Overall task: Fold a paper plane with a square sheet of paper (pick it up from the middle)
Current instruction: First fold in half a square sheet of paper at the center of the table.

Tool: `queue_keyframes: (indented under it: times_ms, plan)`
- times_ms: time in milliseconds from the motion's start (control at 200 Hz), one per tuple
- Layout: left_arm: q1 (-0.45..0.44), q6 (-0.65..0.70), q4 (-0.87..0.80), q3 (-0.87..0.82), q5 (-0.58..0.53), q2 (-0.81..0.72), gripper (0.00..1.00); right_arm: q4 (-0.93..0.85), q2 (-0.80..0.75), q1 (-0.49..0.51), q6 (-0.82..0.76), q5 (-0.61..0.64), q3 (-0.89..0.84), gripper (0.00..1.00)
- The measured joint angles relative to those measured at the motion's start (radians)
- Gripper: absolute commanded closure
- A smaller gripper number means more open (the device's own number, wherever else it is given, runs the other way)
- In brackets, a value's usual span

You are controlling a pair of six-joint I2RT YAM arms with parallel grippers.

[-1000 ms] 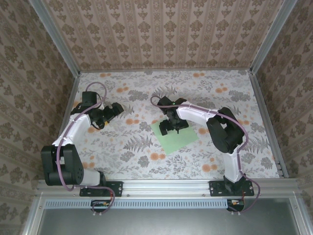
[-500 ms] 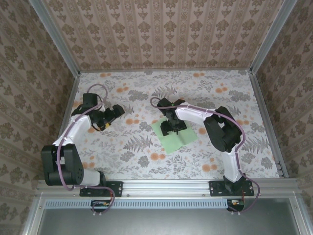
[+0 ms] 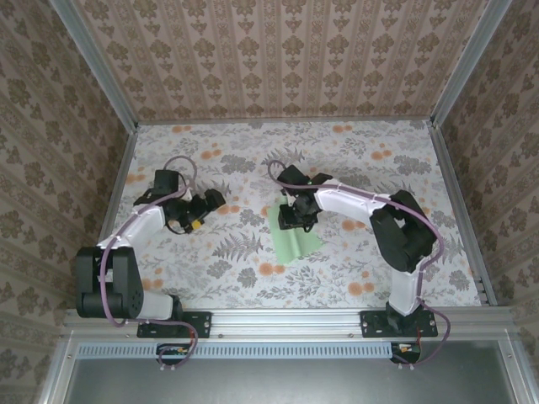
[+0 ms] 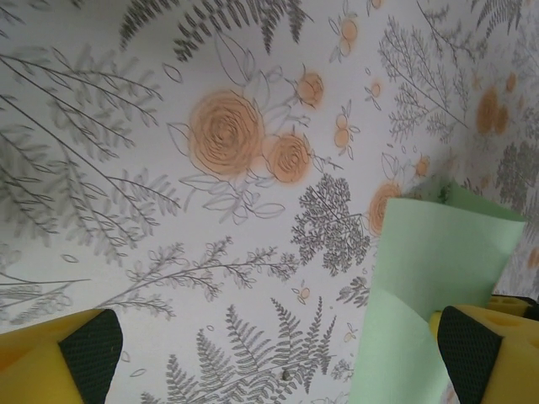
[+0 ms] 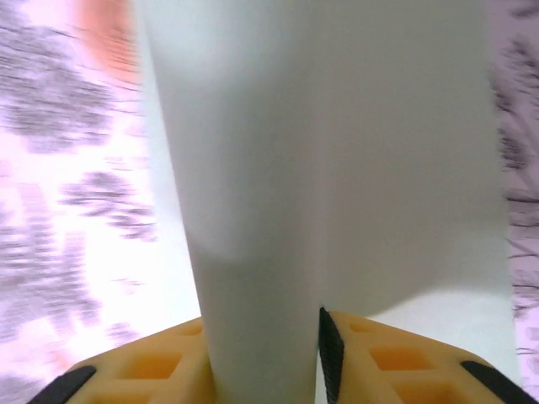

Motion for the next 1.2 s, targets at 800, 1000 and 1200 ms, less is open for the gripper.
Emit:
queue_keyframes:
  times_ms: [800,1000,1200]
  plan:
    - [-0.174,-0.139,0.244,-0.075,0.074,0.032,0.05,0.314,-0.037,-0.123,0.182,-0.261,-0.201,0.36]
    - [-0.216,-0.16,0.286,-0.075,0.089,0.063,0.13,0.278,-0.037,-0.123,0.182,-0.188,-0.201,0.34]
    - [-0.284,-0.183,0.364,-0.075,0.136,0.123,0.25,0.275,-0.04,-0.123,0.192,-0.157,-0.201,0.34]
